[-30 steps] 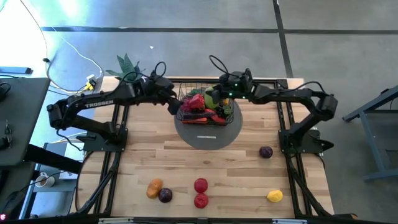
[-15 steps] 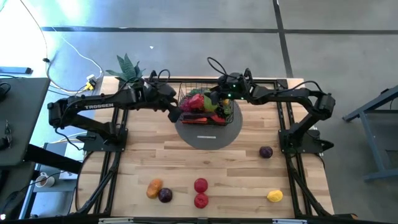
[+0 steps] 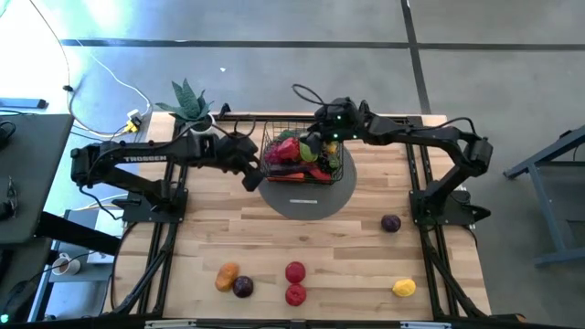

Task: Build produce basket
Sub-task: Put the top violet plum into the wire basket

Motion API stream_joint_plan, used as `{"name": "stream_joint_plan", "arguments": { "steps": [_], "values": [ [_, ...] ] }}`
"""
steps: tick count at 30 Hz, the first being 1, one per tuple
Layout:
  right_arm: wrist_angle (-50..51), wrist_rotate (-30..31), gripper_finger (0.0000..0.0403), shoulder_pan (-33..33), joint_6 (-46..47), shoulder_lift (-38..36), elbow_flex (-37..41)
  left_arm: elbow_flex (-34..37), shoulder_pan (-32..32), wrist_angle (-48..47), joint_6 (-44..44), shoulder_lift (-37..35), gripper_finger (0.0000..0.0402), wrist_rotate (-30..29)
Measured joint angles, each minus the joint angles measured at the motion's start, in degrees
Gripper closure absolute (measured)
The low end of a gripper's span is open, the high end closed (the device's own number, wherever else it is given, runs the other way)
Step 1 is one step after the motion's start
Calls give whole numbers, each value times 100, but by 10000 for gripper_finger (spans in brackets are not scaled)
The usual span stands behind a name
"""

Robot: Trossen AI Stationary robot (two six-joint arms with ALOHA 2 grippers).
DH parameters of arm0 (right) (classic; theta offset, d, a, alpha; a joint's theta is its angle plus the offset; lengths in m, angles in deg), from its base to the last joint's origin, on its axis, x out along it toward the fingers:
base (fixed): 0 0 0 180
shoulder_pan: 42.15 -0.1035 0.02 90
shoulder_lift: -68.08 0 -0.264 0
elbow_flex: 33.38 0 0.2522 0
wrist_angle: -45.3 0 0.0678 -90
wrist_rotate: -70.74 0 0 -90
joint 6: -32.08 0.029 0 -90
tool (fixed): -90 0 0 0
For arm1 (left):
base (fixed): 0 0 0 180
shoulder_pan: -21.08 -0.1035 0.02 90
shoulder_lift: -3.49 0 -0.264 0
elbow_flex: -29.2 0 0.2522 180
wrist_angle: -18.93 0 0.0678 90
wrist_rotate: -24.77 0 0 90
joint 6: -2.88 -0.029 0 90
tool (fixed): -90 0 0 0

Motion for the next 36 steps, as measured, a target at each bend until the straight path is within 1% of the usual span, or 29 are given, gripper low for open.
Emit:
{"name": "stream_joint_plan", "arguments": {
  "steps": [4,7,12,23,26,29,36],
  "values": [
    [711,-3,116,-194,-5,0,-323,0,204,-298,2,-20,48,-11],
    [1050,23,116,-358,63,-2,-478,0,353,-426,2,-25,48,-12],
    [1474,24,116,-744,640,-7,-726,-2,659,-702,26,-133,48,35],
    [1644,41,116,-2097,1632,-9,-848,-4,1543,-1250,321,-476,48,59],
    [1671,211,116,-2464,1873,-9,-848,-4,1788,-1252,446,-536,48,55],
    [1905,465,116,-2803,2338,-9,-848,-4,2018,-1252,510,-564,48,56],
    [3032,1184,116,-3480,3678,-9,-848,-4,2521,-1281,605,-562,48,21]
  ]
}}
